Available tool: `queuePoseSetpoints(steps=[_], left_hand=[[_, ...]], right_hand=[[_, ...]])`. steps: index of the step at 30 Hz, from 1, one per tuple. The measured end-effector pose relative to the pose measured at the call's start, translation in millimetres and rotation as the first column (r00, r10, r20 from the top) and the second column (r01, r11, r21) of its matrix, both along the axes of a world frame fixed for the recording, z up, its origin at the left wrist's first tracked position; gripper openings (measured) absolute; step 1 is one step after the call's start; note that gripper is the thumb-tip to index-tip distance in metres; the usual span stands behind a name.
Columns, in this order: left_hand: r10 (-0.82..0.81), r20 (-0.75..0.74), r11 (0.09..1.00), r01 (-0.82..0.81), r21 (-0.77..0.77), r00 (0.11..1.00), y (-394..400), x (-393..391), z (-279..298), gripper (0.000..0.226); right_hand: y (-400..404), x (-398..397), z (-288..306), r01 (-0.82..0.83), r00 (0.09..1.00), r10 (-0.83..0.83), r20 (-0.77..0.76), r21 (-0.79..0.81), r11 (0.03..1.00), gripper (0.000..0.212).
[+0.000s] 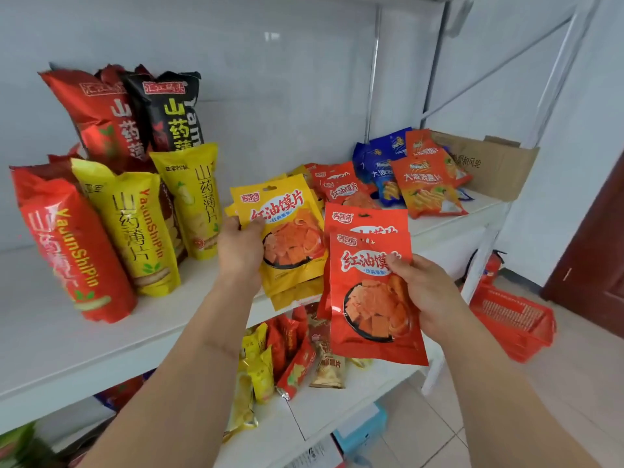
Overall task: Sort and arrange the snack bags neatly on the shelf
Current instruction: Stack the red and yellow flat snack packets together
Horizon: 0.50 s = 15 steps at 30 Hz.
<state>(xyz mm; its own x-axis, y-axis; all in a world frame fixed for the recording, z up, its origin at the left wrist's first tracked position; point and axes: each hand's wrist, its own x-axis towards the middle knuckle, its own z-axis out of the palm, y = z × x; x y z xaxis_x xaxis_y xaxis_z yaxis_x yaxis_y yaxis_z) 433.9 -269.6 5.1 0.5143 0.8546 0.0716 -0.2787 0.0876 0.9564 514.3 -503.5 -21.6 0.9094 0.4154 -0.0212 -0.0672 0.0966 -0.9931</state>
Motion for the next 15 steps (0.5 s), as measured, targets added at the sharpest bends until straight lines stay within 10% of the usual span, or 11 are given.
queuePoseSetpoints(steps=[15], left_hand=[[0.093,-0.056,0.995,-0.095,-0.028,0.994,68.2,195.2,-7.8,0.008]], right_hand=[[52.3,180.9,19.0,0.009,0.999,-0.009,0.048,0.011,1.000,0.014]])
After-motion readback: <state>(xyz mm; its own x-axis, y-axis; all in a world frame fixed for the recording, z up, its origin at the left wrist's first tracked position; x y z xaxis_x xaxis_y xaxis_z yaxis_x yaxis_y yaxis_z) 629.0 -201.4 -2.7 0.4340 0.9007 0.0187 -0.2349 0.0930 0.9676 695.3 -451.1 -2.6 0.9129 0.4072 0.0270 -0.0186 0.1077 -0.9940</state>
